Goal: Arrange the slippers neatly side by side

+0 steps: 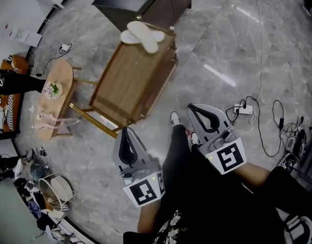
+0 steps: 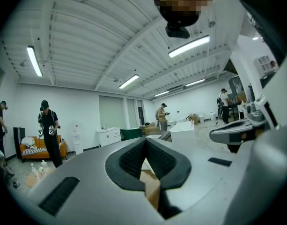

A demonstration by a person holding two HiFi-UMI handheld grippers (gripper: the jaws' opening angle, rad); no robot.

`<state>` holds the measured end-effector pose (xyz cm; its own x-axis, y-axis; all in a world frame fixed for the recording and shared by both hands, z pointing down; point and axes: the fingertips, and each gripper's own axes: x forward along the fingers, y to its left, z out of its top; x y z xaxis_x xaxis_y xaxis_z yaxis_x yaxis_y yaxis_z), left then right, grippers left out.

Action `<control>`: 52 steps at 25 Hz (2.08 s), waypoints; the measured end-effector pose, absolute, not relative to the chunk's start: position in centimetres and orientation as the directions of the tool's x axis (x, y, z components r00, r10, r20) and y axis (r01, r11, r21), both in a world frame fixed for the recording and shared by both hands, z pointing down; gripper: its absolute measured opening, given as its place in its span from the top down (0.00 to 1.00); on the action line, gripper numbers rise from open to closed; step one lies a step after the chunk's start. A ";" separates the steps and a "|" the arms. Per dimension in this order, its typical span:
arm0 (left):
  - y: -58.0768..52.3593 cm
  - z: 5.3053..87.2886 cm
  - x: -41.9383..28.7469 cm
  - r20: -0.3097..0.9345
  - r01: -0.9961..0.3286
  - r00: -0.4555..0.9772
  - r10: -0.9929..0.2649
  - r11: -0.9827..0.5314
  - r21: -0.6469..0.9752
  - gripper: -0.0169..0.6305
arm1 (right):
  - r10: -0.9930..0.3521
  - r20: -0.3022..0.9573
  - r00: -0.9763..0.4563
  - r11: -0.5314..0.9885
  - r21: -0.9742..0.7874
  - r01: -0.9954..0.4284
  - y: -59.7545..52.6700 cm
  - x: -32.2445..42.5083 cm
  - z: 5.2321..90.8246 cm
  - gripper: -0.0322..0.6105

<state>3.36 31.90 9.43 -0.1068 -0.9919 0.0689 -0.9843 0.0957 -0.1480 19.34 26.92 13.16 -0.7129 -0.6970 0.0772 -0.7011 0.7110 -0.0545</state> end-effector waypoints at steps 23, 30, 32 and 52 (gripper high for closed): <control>20.5 10.3 -0.9 0.052 -0.991 0.069 -0.996 -0.075 -0.114 0.99 | -0.780 0.090 -0.619 0.622 0.010 -0.783 17.1 15.7 11.6 0.95; 17.7 10.8 -1.6 0.051 -0.986 0.134 -0.990 -0.139 -0.091 0.99 | -0.806 0.108 -0.583 0.588 0.029 -0.808 15.6 14.9 11.7 0.95; 17.0 10.7 -1.6 0.042 -0.983 0.155 -0.987 -0.158 -0.092 0.99 | -0.813 0.105 -0.573 0.579 0.029 -0.815 15.2 14.6 11.7 0.95; 13.6 11.5 -2.1 0.049 -0.965 0.243 -0.969 -0.247 -0.089 0.99 | -0.843 0.083 -0.531 0.533 0.009 -0.846 12.6 12.5 12.3 0.95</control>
